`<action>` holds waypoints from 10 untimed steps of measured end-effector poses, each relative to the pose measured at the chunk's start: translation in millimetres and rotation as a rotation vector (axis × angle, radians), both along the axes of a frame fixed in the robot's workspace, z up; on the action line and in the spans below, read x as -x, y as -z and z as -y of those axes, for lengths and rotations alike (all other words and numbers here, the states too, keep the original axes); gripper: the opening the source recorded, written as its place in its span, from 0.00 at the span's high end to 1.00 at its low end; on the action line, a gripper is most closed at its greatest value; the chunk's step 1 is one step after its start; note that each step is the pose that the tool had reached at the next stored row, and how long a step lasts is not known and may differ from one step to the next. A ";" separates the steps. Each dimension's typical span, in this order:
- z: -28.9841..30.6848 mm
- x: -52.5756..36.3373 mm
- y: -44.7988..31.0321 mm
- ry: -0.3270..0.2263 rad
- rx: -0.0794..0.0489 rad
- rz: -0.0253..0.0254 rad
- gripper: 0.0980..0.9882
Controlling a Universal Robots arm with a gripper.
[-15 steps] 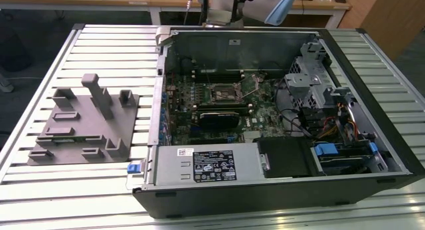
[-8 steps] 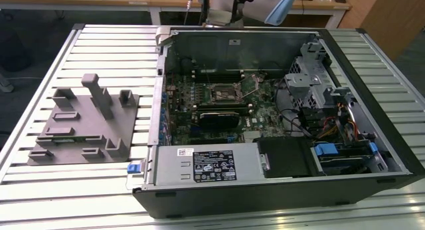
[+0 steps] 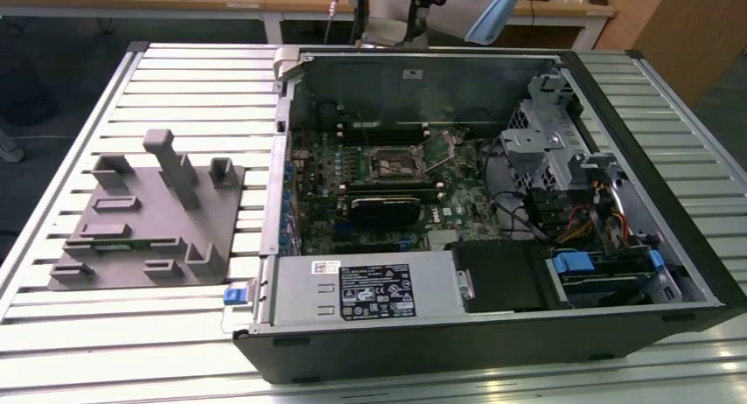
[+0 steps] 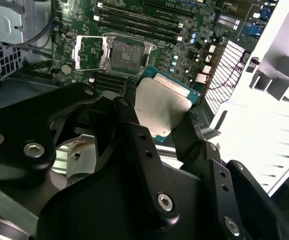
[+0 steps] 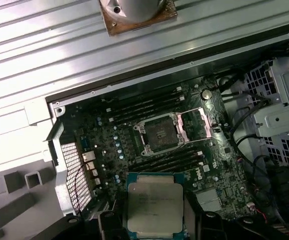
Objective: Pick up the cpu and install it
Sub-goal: 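Place the cpu into insertion slot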
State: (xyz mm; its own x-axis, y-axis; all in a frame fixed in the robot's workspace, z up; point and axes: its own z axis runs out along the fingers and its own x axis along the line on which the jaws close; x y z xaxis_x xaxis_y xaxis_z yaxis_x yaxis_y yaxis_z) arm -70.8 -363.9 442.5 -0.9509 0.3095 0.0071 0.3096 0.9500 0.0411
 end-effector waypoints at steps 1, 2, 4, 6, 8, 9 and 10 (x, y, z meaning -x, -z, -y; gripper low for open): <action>0.0 0.0 0.1 0.005 0.000 0.0000 0.51; 0.0 0.0 0.2 0.011 0.000 0.0000 0.51; 0.0 0.0 0.5 0.022 0.000 0.0000 0.51; 0.0 0.0 0.7 0.033 0.000 0.0000 0.51; 0.0 0.0 0.8 0.044 0.000 0.0000 0.51; 0.0 0.0 0.9 0.049 0.000 0.0000 0.51; 0.0 0.0 1.0 0.054 0.000 0.0000 0.51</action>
State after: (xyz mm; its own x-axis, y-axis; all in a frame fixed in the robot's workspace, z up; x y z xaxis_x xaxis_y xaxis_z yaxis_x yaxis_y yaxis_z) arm -70.9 -363.9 441.5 -0.9327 0.3605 0.0071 0.3605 0.9318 0.0410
